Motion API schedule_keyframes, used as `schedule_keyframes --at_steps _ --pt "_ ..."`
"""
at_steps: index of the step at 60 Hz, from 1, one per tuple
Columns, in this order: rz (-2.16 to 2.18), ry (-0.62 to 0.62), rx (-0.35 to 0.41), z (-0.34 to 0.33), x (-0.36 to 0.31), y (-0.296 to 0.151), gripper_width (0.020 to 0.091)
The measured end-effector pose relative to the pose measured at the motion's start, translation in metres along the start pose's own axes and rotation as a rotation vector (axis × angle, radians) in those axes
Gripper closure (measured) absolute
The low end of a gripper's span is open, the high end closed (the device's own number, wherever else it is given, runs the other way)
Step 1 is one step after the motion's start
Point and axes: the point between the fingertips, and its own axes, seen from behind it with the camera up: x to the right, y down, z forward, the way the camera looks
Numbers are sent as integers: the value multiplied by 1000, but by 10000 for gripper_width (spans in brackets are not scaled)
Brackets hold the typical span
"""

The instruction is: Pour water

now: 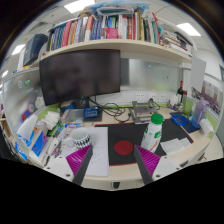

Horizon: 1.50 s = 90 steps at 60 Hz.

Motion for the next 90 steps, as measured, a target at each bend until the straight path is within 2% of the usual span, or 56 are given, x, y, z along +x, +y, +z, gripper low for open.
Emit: schedule_keyframes --at_steps 10,15,22,39,48,51,53,56,57,62,67,73,81,90 --pt "-12 48 -5 -2 51 19 249" --pt "-26 61 -1 8 96 38 255" --pt "-49 62 8 31 125 46 255" --pt "-70 26 118 94 143 15 248" --pt "-77 -2 152 119 139 8 261" --pt "-85 -7 164 127 139 8 299" --pt "-89 -9 168 131 140 9 355" --pt "-90 -12 193 134 141 6 534" --pt "-89 -10 207 134 141 4 568" --pt "-104 -14 243 136 136 1 595" --pt "-99 -21 269 136 135 -1 663" --pt "-71 -19 266 140 136 -1 730" --pt "-88 -17 248 143 137 -2 734" --pt "-228 41 185 143 133 -10 733"
